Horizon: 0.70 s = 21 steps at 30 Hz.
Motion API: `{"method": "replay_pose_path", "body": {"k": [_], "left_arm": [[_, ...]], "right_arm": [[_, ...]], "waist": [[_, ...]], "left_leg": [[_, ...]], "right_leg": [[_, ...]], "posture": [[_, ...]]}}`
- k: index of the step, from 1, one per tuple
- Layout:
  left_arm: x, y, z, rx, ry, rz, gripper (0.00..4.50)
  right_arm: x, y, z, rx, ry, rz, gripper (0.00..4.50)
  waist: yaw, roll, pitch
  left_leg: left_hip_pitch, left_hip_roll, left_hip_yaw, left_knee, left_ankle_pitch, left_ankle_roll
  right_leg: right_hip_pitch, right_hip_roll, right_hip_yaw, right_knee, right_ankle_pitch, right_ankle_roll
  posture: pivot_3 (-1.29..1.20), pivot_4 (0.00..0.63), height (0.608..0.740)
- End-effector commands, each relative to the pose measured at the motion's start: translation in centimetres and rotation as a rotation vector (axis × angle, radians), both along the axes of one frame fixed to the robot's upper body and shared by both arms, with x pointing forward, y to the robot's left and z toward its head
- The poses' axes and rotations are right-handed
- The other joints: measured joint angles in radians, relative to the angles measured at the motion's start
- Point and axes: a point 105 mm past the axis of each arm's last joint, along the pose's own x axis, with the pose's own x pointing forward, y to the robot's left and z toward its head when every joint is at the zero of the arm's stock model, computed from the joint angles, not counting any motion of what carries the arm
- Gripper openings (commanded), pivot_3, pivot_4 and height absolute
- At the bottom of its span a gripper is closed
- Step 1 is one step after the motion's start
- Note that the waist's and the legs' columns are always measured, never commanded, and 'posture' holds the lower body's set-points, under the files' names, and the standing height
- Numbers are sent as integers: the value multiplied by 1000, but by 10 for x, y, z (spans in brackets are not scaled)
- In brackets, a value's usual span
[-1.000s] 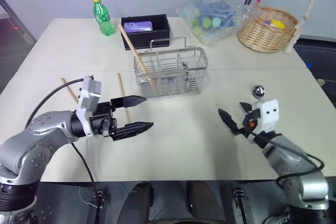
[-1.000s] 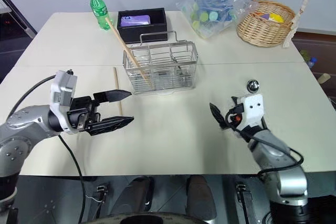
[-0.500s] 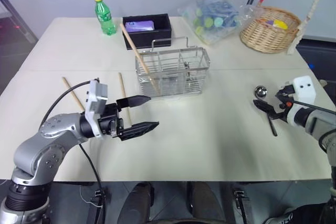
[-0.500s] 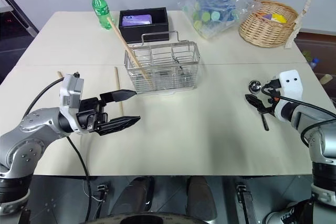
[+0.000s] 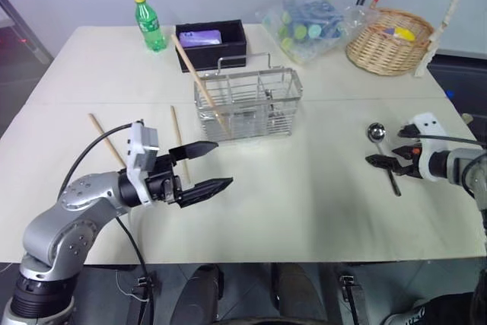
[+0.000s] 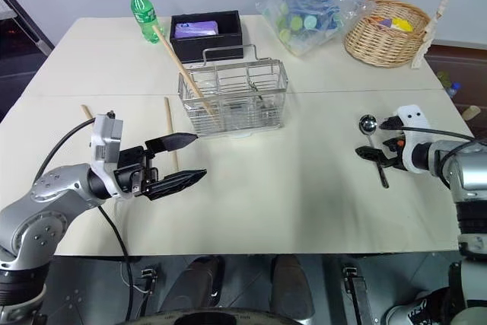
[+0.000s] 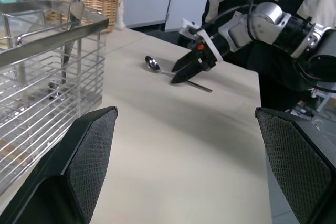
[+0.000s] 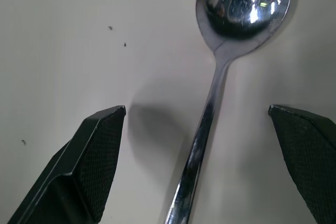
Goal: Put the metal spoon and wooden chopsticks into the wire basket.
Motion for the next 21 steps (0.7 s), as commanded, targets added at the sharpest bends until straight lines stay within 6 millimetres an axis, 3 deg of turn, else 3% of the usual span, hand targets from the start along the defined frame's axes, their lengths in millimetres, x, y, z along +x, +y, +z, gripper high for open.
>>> {"method": "replay_pose_path", "body": {"k": [1, 8, 11, 18, 21], "left_arm": [[-5, 1, 11, -14, -57, 14, 4406], [-11, 2, 12, -23, -56, 29, 4406], [-13, 3, 12, -21, -53, 22, 4500], [-11, 5, 12, 6, -67, 2, 4500], [-10, 5, 11, 26, -76, -14, 4500]], "right_arm": [[4, 1, -1, 10, 39, 23, 4500], [11, 0, -8, 39, 94, 14, 4500], [11, 5, -10, 56, 108, 34, 3734], [9, 12, -14, 67, 122, 56, 150], [7, 15, -14, 76, 124, 61, 42]], "waist": [[-3, 0, 0], [-4, -1, -1], [-3, -2, -1], [-3, -2, -1], [-2, -2, -1]], "left_leg": [[1, 0, 0, 0, 0, 0], [3, 0, 1, 1, 0, 0], [4, 0, 1, 1, 0, 0], [4, 1, 0, 0, 0, 0], [4, 1, 0, 0, 0, 0]], "right_leg": [[0, 0, 0, 0, 0, 0], [3, 0, 0, 0, 0, -2], [4, 0, 0, -1, 0, -2], [4, 1, 0, -1, 1, -1], [4, 1, 0, -1, 1, -1]], "posture": [[0, 150, 740], [0, 150, 740], [0, 150, 740], [0, 150, 740], [0, 150, 740]]}}
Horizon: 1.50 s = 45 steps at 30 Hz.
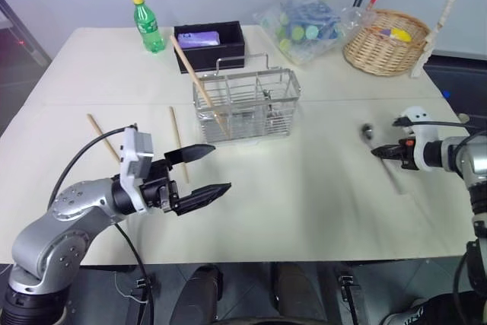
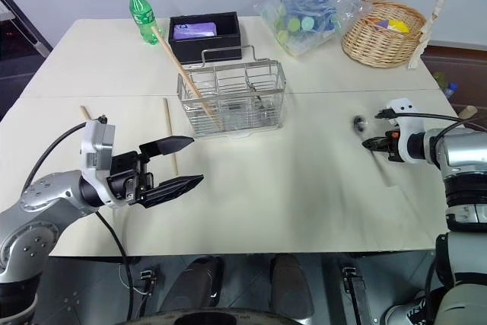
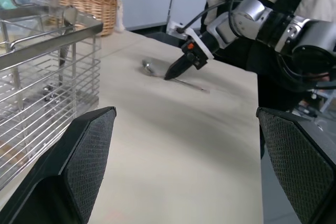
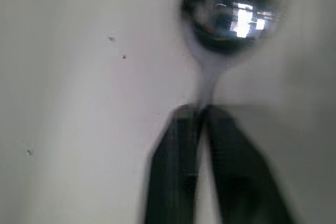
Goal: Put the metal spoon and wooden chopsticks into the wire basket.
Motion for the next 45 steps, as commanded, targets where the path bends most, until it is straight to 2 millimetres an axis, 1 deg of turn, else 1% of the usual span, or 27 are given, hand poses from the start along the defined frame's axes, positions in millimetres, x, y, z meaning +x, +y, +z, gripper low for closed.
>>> {"method": "replay_pose_path", "body": {"k": [1, 5, 7, 8, 11, 14, 15, 16, 17, 18, 22, 24, 26, 30, 33, 34, 35, 36, 38, 41, 45], "left_arm": [[0, 0, 7, 19, -59, -21, 4500], [1, 0, 6, 25, -63, -34, 4500], [3, 0, 6, 27, -65, -34, 4500], [4, 1, 6, 27, -67, -34, 4500], [7, 2, 6, 28, -69, -35, 4500], [10, 3, 7, 30, -74, -34, 4500], [11, 4, 7, 30, -77, -32, 4500], [12, 4, 8, 29, -80, -31, 4500], [14, 5, 9, 29, -82, -29, 4500], [16, 6, 10, 28, -87, -23, 4500], [21, 11, 14, 23, -99, 9, 4500], [25, 17, 18, 14, -107, 48, 4500], [26, 20, 20, 8, -110, 68, 4500], [24, 26, 21, 9, -107, 117, 4500], [21, 28, 20, 10, -98, 137, 4500], [21, 29, 20, 11, -96, 141, 4500], [20, 29, 19, 10, -93, 148, 4500], [20, 30, 19, 10, -92, 152, 4500], [21, 31, 20, 10, -96, 173, 4500], [23, 34, 21, 7, -110, 208, 4500], [24, 37, 22, 5, -115, 242, 4500]], "right_arm": [[-5, 10, -10, 34, 43, 25, 42], [-4, 10, -9, 15, 25, 18, 42], [3, 10, -3, -9, -21, 9, 42], [8, 11, 3, -16, -59, -2, 42], [30, 9, 32, -21, -215, -75, 42], [50, 3, 67, -51, -391, -163, 42], [57, 6, 88, -79, -493, -176, 42], [61, 9, 102, -97, -561, -184, 42], [63, 12, 111, -112, -607, -181, 42], [66, 20, 125, -114, -673, -179, 42], [67, 44, 157, -137, -831, -144, 42], [64, 66, 183, -106, -963, -132, 42], [61, 79, 196, -86, -1033, -123, 42], [44, 129, 232, 67, -1220, -43, 42], [32, 156, 250, 167, -1303, 9, 42], [30, 162, 254, 188, -1316, 19, 42], [26, 172, 258, 247, -1333, 38, 42], [23, 177, 261, 285, -1341, 48, 42], [17, 194, 261, 386, -1340, 86, 42], [15, 209, 250, 457, -1307, 124, 42], [14, 220, 236, 516, -1268, 159, 42]], "waist": [[1, 0, 0], [0, 0, 0], [-1, 0, 0], [-3, 0, 0], [-12, 0, 0], [-14, 3, 2], [-14, 4, 2], [-14, 4, 2], [-14, 4, 2], [-15, 4, 2], [-17, 4, 2], [-19, 4, 2], [-20, 4, 2], [-24, 4, 2], [-23, 4, 2], [-23, 4, 2], [-22, 4, 2], [-21, 4, 2], [-22, 3, 2], [-23, 3, 2], [-23, 3, 2]], "left_leg": [[0, 0, 0, 0, 0, 0], [0, 0, 0, 0, 0, 0], [0, 0, 0, 0, 0, 0], [0, 0, 0, 0, 0, 0], [0, 0, 0, 0, 0, 0], [-1, 0, 0, 0, 0, 0], [-1, 0, 0, 0, 0, 0], [-2, 0, 0, 0, 0, 0], [-3, 0, 0, -1, 0, 0], [-5, 0, 0, -1, 0, 0], [-9, 0, 0, -1, 0, 0], [-12, 0, -1, -1, 0, 0], [-15, 0, -1, 0, 0, -1], [-16, 0, -1, -1, 2, -4], [-16, 0, -1, 0, 3, -5], [-16, 0, -1, 0, 3, -5], [-16, 0, -1, 0, 3, -5], [-16, 0, -2, 0, 4, -6], [-16, 0, -2, 0, 4, -6], [-16, 0, -3, 0, 5, -6], [-16, 0, -3, 0, 5, -6]], "right_leg": [[0, 0, 0, 0, 0, 0], [0, 0, 0, 0, 0, 0], [0, 0, 0, 0, 0, 0], [0, 0, 0, 0, 0, 0], [0, 0, 0, 0, 1, -1], [-1, 0, 0, 1, 1, -1], [-2, 0, 0, 1, 1, -1], [-4, 0, 0, 1, 2, 0], [-5, 0, 0, 1, 2, 0], [-7, 0, 0, 1, 2, 0], [-11, 0, 0, 2, 2, 1], [-14, 0, 0, 2, 2, 1], [-16, 0, 0, 3, 3, 2], [-20, 0, 0, 7, 3, 1], [-23, 0, 1, 12, 3, 1], [-23, 0, 1, 13, 3, 1], [-23, 0, 1, 14, 3, 1], [-23, 0, 1, 14, 3, 0], [-23, 0, 1, 15, 4, -1], [-23, 1, 1, 16, 4, -1], [-24, 1, 1, 15, 4, -1]], "posture": [[0, 150, 740], [0, 150, 740], [0, 150, 740], [0, 150, 740], [0, 150, 740], [0, 150, 740], [0, 150, 740], [0, 150, 740], [0, 150, 740], [0, 150, 740], [0, 150, 740], [0, 150, 740], [0, 150, 740], [0, 150, 740], [0, 150, 740], [0, 150, 740], [0, 150, 740], [0, 150, 740], [0, 150, 740], [0, 150, 740], [0, 150, 740]]}}
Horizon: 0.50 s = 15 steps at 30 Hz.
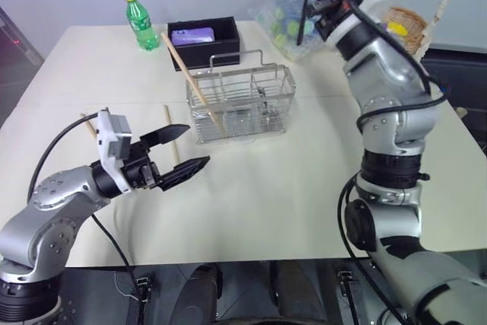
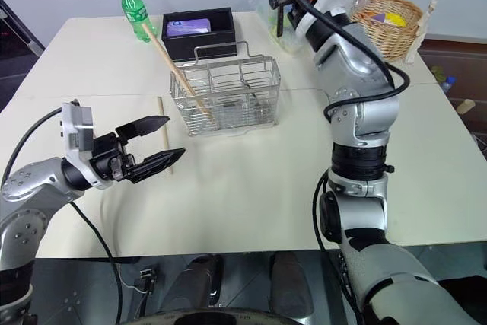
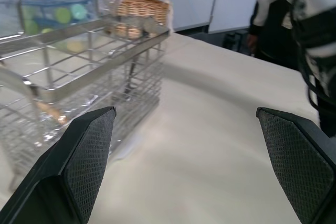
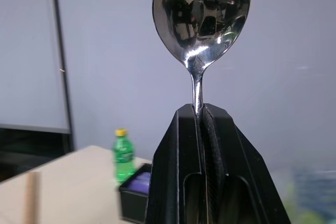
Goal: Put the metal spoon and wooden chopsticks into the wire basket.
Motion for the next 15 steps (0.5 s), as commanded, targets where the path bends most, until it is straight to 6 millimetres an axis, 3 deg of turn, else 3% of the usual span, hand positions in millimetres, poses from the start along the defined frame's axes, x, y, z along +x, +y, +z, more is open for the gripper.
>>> {"method": "replay_pose_path", "body": {"k": [1, 10, 15], "left_arm": [[-3, 4, 12, 2, -61, 31, 4500], [-3, 6, 11, -12, -66, 68, 4500], [-4, 5, 10, -21, -65, 86, 4500]], "right_arm": [[-11, 7, 5, 35, -57, 54, 42], [7, 12, -32, 43, -4, 84, 42], [11, 18, -41, 55, 19, 104, 42]], "waist": [[0, 0, 0], [-2, 0, 0], [-3, 0, 0]], "left_leg": [[0, 0, 0, 0, 0, 0], [0, 0, 0, 0, 0, 0], [0, 0, 0, 0, 0, 0]], "right_leg": [[0, 0, 0, 0, 0, 0], [-1, 0, 0, 1, 0, 0], [-1, 1, 0, 1, 0, 0]], "posture": [[0, 150, 740], [0, 150, 740], [0, 150, 740]]}}
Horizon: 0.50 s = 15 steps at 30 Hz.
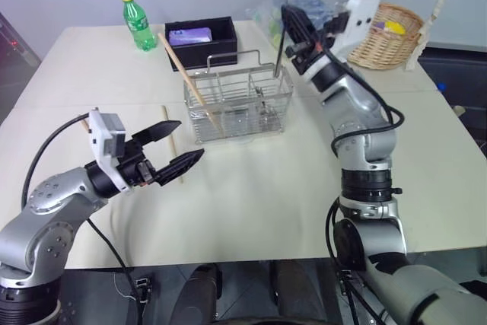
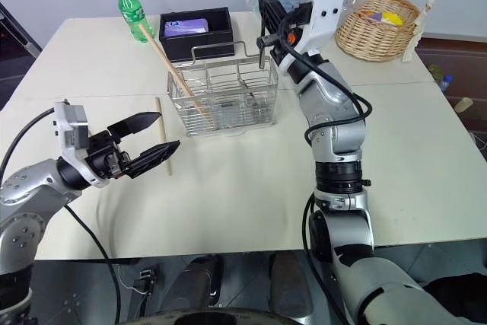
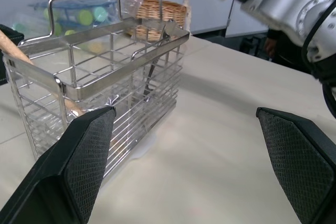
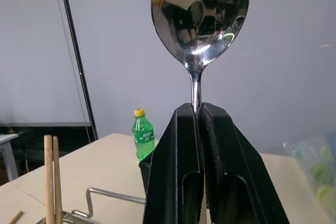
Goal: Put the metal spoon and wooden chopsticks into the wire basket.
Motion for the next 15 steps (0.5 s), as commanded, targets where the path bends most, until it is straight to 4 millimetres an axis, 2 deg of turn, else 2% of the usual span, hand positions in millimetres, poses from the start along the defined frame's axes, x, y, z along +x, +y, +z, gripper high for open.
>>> {"method": "replay_pose_path", "body": {"k": [1, 7, 15], "left_arm": [[-5, 1, 10, -4, -59, 19, 4500], [-5, 1, 10, -16, -61, 44, 4500], [-5, 2, 11, -23, -61, 61, 4500]], "right_arm": [[-7, 7, 9, 21, -51, 29, 42], [-3, 14, -8, 22, -12, 44, 42], [-3, 14, -21, 16, 15, 52, 42]], "waist": [[0, 0, 0], [0, 0, 0], [0, 0, 0]], "left_leg": [[0, 0, 0, 0, 0, 0], [0, 0, 0, 0, 0, 0], [0, 0, 0, 0, 0, 0]], "right_leg": [[0, 0, 0, 0, 0, 0], [0, 0, 0, 0, 0, 0], [0, 0, 0, 0, 0, 0]], "posture": [[0, 150, 740], [0, 150, 740], [0, 150, 740]]}}
